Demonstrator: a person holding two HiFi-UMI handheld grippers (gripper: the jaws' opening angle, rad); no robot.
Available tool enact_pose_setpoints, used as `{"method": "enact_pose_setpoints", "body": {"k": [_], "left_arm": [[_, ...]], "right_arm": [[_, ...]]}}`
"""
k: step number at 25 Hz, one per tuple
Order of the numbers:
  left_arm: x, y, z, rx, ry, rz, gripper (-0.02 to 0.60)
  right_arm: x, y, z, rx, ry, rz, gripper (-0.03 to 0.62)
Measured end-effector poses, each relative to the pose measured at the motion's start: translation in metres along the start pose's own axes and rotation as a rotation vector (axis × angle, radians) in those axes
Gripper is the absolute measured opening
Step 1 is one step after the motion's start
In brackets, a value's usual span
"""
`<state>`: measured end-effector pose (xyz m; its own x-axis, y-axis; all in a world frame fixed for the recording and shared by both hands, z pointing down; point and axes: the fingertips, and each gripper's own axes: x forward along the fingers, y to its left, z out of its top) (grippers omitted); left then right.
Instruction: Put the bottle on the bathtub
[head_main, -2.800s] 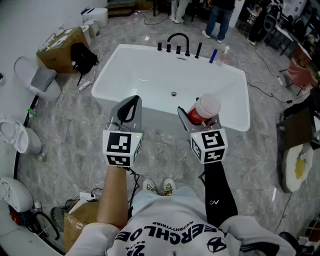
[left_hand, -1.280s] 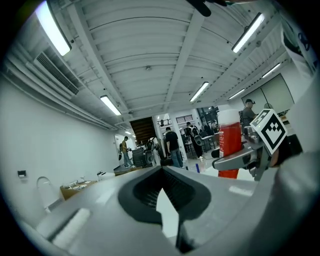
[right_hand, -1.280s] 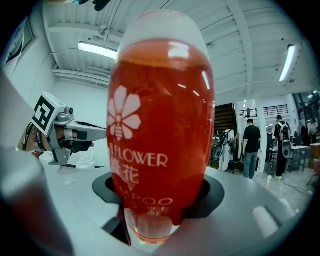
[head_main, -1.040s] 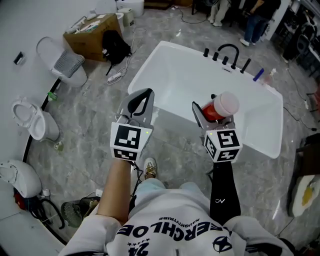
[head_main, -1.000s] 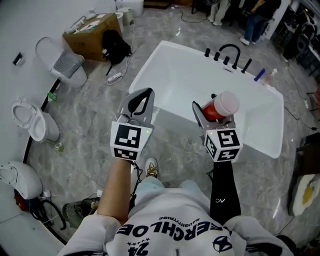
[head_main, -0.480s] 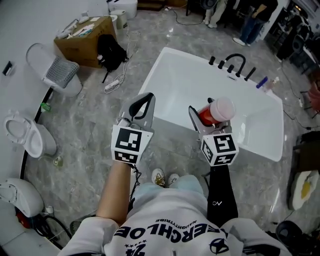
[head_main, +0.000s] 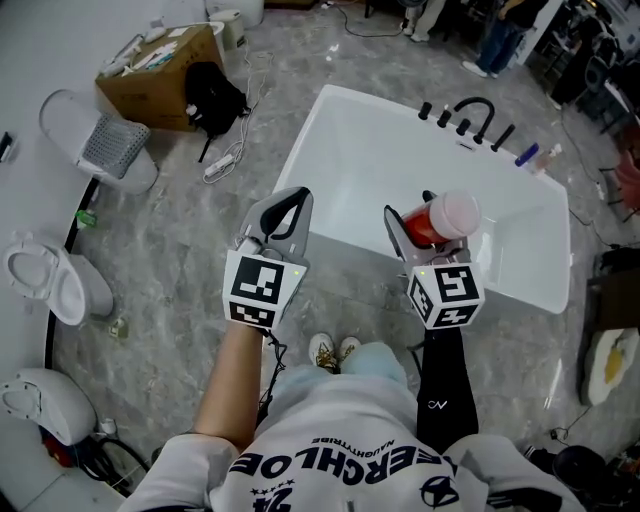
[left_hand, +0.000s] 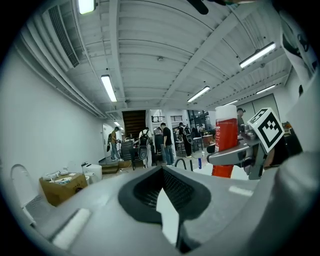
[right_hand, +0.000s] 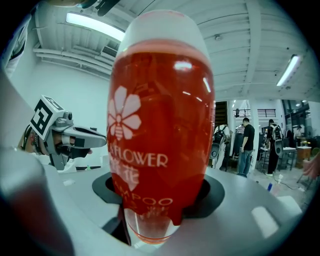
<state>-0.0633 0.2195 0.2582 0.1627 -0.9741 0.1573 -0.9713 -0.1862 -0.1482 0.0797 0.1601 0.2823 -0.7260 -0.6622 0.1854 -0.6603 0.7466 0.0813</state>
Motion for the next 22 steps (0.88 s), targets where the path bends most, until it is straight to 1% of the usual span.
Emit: {"method": "enact_pose_setpoints", "body": {"k": [5, 9, 13, 17, 22], "left_arm": [[0.016, 0.005, -0.006, 0.006, 0.007, -0.018, 0.002], [0.037, 0.003, -0.004, 0.018, 0.003, -0.041, 0.002], [0.062, 0.007, -0.006, 0.028, 0.007, -0.071, 0.002], [0.104, 0.018, -0.011, 0.034, 0.021, -0.088, 0.002], [0.181, 0.037, -0.009, 0.049, 0.04, -0.116, 0.002]], "right_arm": [[0.008, -0.004, -0.012, 0.005, 0.021, -0.011, 0.316], [0.02, -0.018, -0.016, 0.016, 0.023, -0.017, 0.316], [0.043, -0.031, -0.018, 0.037, 0.014, -0.006, 0.316], [0.078, -0.056, -0.022, 0.047, 0.008, -0.004, 0.316], [0.14, -0.104, -0.02, 0.061, 0.009, -0.008, 0.316]]}}
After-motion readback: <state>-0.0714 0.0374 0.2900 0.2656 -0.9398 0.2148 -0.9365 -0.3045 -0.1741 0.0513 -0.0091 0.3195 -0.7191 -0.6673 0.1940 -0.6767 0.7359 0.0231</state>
